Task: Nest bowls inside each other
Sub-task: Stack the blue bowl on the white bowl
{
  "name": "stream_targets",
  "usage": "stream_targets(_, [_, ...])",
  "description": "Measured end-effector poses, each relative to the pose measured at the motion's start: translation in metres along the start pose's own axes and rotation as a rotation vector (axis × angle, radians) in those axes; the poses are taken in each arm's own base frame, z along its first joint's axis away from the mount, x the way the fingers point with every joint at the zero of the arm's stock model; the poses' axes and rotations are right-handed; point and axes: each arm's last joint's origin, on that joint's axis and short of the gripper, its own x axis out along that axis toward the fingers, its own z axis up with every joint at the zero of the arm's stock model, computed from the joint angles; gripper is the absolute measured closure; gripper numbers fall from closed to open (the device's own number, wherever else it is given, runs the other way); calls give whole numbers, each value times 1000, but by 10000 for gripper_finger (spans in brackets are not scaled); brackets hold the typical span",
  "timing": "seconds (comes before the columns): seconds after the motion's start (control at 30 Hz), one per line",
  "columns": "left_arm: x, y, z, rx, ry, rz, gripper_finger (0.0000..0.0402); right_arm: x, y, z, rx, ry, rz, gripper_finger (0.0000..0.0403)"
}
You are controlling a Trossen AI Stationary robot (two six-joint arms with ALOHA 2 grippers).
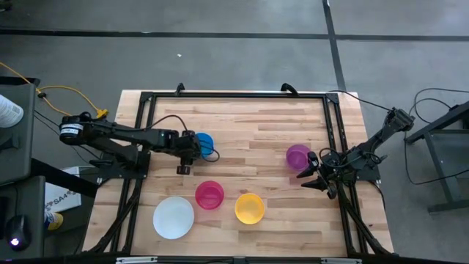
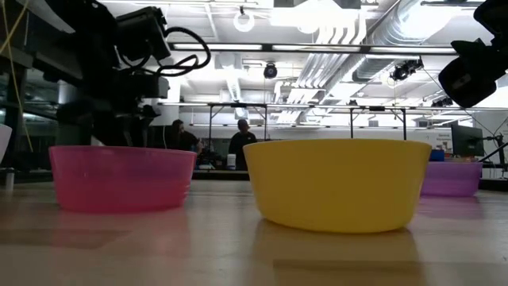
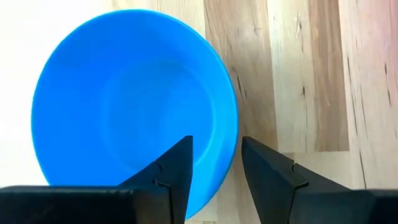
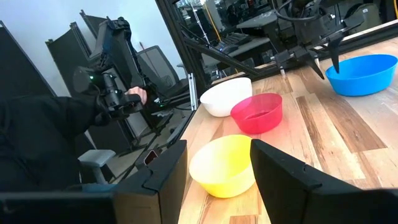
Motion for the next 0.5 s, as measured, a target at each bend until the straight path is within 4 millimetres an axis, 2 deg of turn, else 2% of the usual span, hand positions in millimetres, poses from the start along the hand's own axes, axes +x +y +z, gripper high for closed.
stream_targets(0.3, [-3,0,1,32,26,-20,268,0,0,0,-1,0,0,233])
stream_targets(0.5, [-3,0,0,33,31,-24,316,0,0,0,-2,0,0,233])
